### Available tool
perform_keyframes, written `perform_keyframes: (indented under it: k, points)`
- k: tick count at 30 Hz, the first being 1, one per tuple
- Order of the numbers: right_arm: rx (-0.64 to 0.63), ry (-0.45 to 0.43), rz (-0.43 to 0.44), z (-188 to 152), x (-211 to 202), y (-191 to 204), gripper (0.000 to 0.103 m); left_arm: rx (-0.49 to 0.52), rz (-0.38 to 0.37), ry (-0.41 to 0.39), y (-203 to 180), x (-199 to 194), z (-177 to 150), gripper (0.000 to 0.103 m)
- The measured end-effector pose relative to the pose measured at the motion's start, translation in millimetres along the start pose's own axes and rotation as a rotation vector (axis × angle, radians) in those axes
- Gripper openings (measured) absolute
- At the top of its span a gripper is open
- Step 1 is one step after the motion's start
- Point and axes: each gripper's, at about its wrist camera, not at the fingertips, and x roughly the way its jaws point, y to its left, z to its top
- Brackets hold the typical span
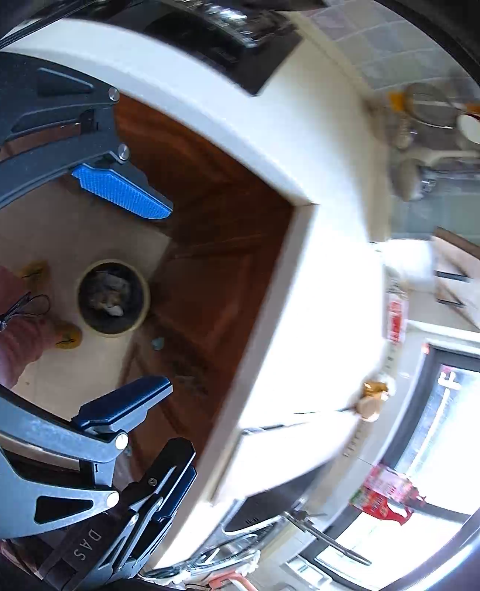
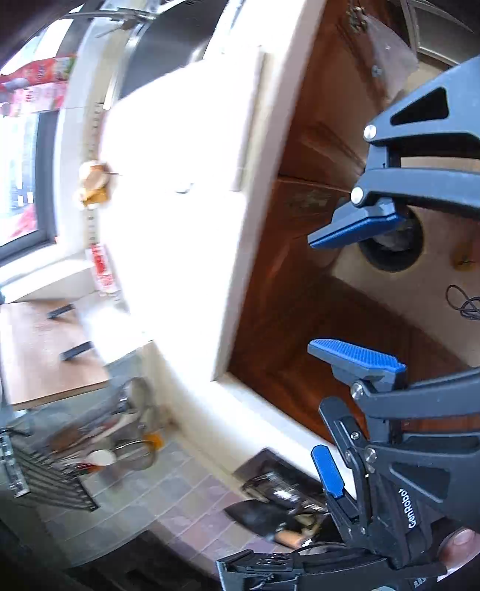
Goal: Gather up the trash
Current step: 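Raise both tools back up toward the counter, then move both tools toward the juice box and snack items on the counter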
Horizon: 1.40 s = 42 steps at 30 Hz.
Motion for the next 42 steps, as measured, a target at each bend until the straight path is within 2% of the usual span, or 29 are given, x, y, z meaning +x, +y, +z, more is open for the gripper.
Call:
perform_keyframes:
  k: [6,11,21,33,37,42]
  points:
    - [0.007,-0.118,-0.004,35,-28,12,0.051,0.037,-0.015,-0.094,-10,-25,41,0.087]
    - [0.016,-0.181,-0.009,63,-42,11,0.052,0.095,-0.012,-0.165,-27,-42,74,0.089]
    - [0.005,-0.261,-0.012,117,-53,-19,0.057,0.162,0.01,-0.262,-68,-44,136,0.092]
    - [0.059,-0.22,0.085,242,-21,-93,0.057,0.172,0.126,-0.319,-108,-4,264,0.097]
    - [0.098,-0.196,0.113,281,-8,-122,0.058,0.161,0.143,-0.294,-117,18,306,0.097]
    - [0.144,-0.166,0.121,318,11,-154,0.063,0.141,0.123,-0.251,-129,47,348,0.097]
